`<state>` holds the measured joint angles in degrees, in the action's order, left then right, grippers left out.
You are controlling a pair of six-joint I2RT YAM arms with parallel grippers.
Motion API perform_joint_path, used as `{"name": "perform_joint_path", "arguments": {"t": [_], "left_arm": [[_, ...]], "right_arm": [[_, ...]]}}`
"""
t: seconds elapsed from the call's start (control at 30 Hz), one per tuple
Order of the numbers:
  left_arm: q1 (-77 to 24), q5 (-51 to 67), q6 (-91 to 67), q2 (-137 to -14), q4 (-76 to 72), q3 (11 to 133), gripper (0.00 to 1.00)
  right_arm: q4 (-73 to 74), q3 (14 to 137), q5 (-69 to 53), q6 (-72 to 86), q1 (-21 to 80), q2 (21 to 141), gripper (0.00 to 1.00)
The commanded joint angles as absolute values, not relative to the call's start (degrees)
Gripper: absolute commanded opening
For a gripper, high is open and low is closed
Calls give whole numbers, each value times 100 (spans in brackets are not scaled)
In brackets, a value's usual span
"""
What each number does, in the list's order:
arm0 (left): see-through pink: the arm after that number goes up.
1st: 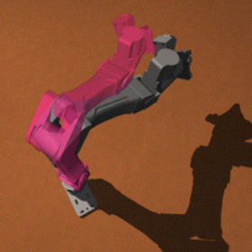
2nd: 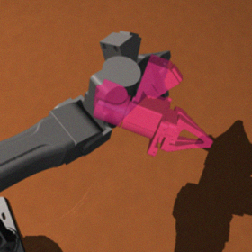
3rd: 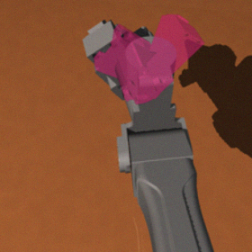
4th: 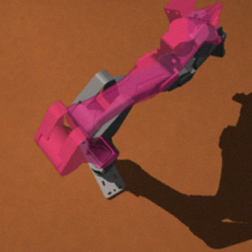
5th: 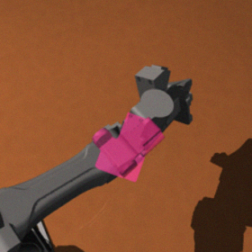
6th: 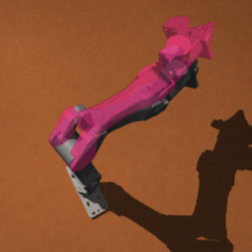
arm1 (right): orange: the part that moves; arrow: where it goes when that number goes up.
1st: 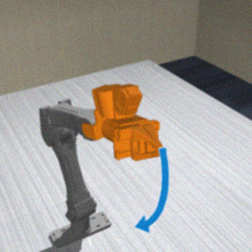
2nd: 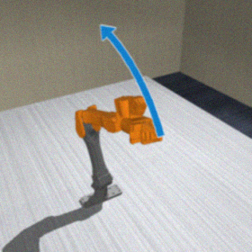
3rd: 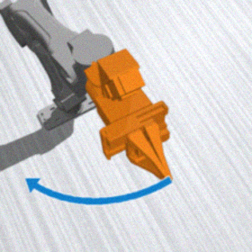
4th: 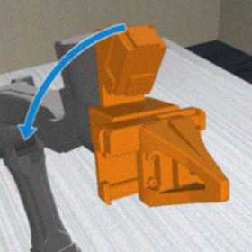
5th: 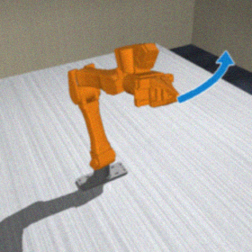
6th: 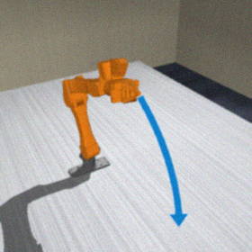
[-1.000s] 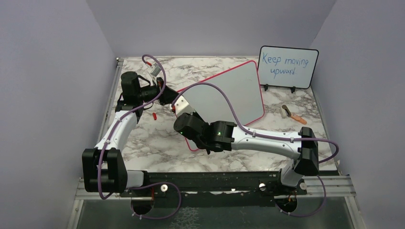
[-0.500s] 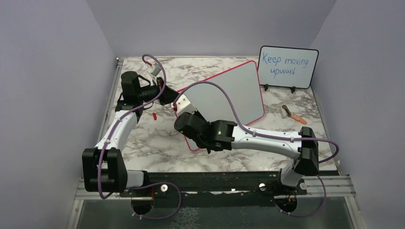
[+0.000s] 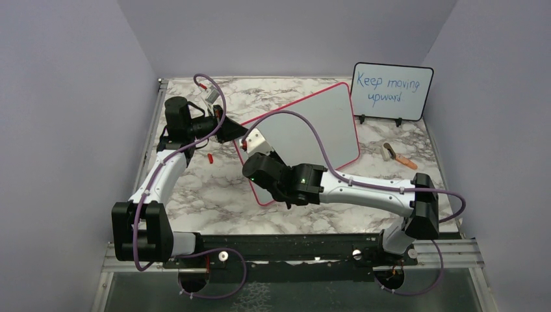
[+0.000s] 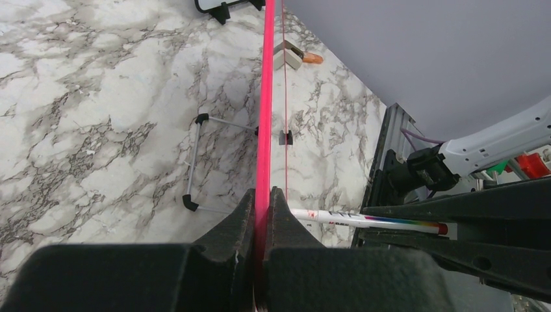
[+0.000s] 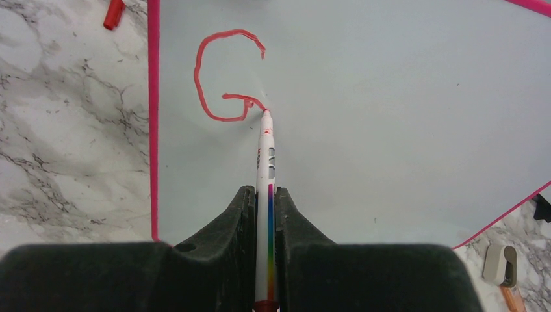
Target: Write a sentence on the whiteboard
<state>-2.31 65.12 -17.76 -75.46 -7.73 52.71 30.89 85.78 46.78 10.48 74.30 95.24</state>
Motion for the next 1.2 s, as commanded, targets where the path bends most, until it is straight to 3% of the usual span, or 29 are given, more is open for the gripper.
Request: {"name": "perform_joint_path", "arguments": {"t": [0.0,1.17], "left_arm": [[-422,6560,-1329,-7675,-453,5256,0],[-432,6570,-1292,-7691,-415,5282,0]], "right_arm": [[2724,8320,4506,1026,7359,9103,1],[2151,7886,4232,1170,7163,8932,0]]}}
